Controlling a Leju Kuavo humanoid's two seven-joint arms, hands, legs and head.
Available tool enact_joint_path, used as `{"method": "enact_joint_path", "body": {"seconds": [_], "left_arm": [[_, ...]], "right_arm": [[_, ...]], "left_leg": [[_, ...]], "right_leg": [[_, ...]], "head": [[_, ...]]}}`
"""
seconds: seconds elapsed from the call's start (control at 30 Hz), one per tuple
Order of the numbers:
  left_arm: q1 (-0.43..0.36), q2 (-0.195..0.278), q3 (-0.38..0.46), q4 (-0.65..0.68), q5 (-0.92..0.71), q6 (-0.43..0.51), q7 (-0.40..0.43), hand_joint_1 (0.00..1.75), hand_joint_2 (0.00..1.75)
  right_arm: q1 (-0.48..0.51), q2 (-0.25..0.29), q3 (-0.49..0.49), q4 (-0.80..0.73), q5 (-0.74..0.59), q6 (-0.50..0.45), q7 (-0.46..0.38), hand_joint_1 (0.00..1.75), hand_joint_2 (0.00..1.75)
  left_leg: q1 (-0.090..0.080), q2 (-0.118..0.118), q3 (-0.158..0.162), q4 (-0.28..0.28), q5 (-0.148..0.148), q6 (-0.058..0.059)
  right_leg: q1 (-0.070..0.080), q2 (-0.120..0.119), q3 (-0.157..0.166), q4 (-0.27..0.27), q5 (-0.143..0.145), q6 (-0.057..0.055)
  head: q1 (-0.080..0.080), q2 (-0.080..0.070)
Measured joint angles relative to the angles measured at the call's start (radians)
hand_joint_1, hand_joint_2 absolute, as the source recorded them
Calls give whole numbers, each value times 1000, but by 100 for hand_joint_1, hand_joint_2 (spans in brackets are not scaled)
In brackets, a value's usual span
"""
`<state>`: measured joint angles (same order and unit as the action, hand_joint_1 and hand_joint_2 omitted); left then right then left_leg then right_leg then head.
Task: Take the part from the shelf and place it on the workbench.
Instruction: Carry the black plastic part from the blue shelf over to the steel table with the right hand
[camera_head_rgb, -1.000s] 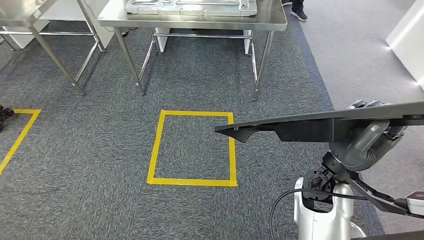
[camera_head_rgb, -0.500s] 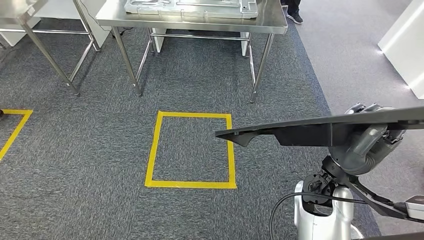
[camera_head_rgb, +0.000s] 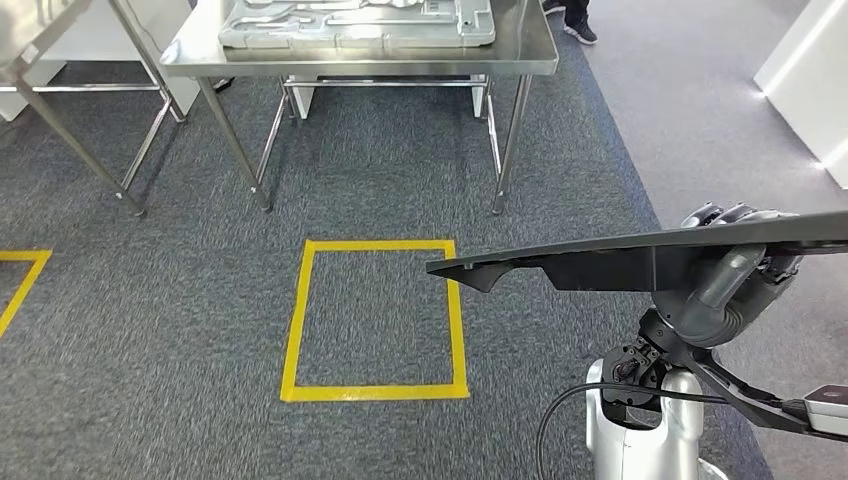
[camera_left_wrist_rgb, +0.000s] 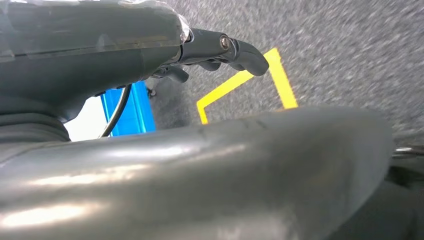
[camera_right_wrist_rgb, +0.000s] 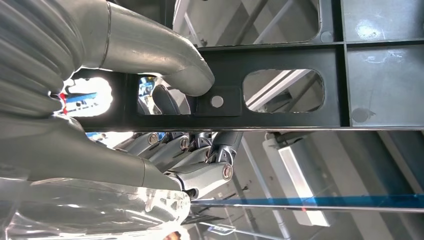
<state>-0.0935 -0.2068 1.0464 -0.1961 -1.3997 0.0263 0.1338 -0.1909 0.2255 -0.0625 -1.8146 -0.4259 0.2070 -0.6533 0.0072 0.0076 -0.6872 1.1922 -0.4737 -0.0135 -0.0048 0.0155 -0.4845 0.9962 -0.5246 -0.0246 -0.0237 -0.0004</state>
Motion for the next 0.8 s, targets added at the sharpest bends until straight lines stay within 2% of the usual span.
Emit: {"method": "enact_joint_path", "body": {"seconds": [0.03,0.07,0.1,0.13,0.2,0.23,0.27,0.3,0.37,0.4,0.43,0.47,0.5,0.53,0.57,0.6,0.63,0.7,0.73,0.77,0.8], "left_arm": [[2,0,0,0,-1,4,3,0,0],[3,0,0,0,-2,9,5,0,0],[2,0,0,0,-6,12,8,0,0],[1,1,-1,0,-11,15,11,0,0],[-2,2,-7,0,-23,17,19,0,0],[-2,2,-11,0,-26,16,23,0,0],[-2,2,-15,0,-29,14,27,0,0],[-2,2,-17,0,-30,11,31,0,0],[-1,2,-21,0,-32,0,41,0,0],[0,2,-25,0,-33,-4,48,0,0],[2,2,-29,0,-33,-8,54,0,0],[4,2,-33,0,-34,-11,58,0,0],[5,2,-37,0,-34,-12,60,0,0],[6,2,-39,0,-34,-12,60,0,0],[7,2,-42,0,-35,-12,58,0,0],[5,3,-45,0,-36,-13,56,0,0],[4,5,-49,0,-36,-13,54,0,0],[-2,10,-61,0,-38,-19,52,0,0],[-4,13,-66,0,-38,-23,52,0,0],[-8,15,-70,0,-38,-26,52,0,0],[-11,16,-72,0,-39,-29,53,0,0]], "right_arm": [[-1,0,0,3,0,1,1,175,175],[-4,0,1,8,0,2,3,175,175],[-6,0,1,15,2,2,5,175,175],[-9,0,1,24,7,1,7,175,175],[-16,-1,2,39,22,-4,9,175,175],[-20,-1,2,46,29,-7,10,175,175],[-25,-1,3,54,35,-11,11,175,175],[-28,-1,3,62,38,-15,13,175,175],[-29,-1,5,78,44,-22,19,175,175],[-28,-1,8,85,49,-24,23,175,175],[-27,-1,12,90,55,-26,27,175,175],[-26,-1,18,95,61,-29,30,175,175],[-25,-1,23,99,67,-32,32,175,175],[-25,-1,27,104,74,-37,33,175,175],[-25,-1,29,110,81,-43,34,175,175],[-24,-1,33,117,90,-49,36,175,175],[-24,-1,38,125,101,-57,38,175,175],[-31,0,57,137,129,-73,45,175,175],[-35,1,69,142,144,-81,47,175,175],[-41,1,80,147,156,-87,48,175,175],[-45,2,90,153,165,-92,48,175,175]], "left_leg": [[-3,-2,18,-61,44,7],[-6,-3,38,-114,69,14],[-10,-4,53,-143,71,21],[-12,-6,63,-151,57,27],[-9,-7,84,-177,42,37],[-6,-8,97,-189,38,43],[-4,-8,113,-199,34,47],[-2,-8,128,-208,28,50],[0,-10,154,-216,9,51],[1,-10,168,-217,-2,50],[3,-11,185,-217,-15,47],[4,-12,204,-217,-30,44],[6,-12,224,-217,-45,40],[7,-12,242,-217,-61,35],[7,-13,259,-217,-77,30],[8,-13,270,-220,-91,22],[7,-11,282,-222,-100,15],[7,-6,296,-215,-97,0],[7,-4,295,-190,-86,-4],[8,-3,275,-145,-74,-7],[9,-3,239,-82,-73,-9]], "right_leg": [[2,1,17,-2,-14,3],[3,3,31,-3,-25,7],[3,5,39,-7,-33,13],[4,5,43,-8,-36,19],[2,4,38,16,-23,33],[1,2,21,50,-10,38],[0,-1,-9,99,-1,43],[-2,-4,-51,158,-4,48],[-7,-6,-143,261,-47,56],[-9,-7,-181,287,-73,59],[-12,-9,-207,286,-85,60],[-15,-11,-218,259,-76,62],[-17,-14,-218,206,-38,63],[-19,-20,-213,139,32,63],[-18,-25,-208,85,88,62],[-15,-29,-204,49,131,56],[-12,-30,-201,32,151,48],[-10,-22,-184,30,132,30],[-11,-18,-169,25,125,22],[-12,-16,-152,22,116,16],[-12,-16,-135,19,106,10]], "head": [[0,0],[0,0],[0,0],[0,0],[0,0],[0,0],[0,0],[0,0],[0,0],[0,0],[0,0],[0,0],[0,0],[0,0],[0,0],[1,0],[2,0],[2,0],[2,0],[2,0],[1,0]]}}
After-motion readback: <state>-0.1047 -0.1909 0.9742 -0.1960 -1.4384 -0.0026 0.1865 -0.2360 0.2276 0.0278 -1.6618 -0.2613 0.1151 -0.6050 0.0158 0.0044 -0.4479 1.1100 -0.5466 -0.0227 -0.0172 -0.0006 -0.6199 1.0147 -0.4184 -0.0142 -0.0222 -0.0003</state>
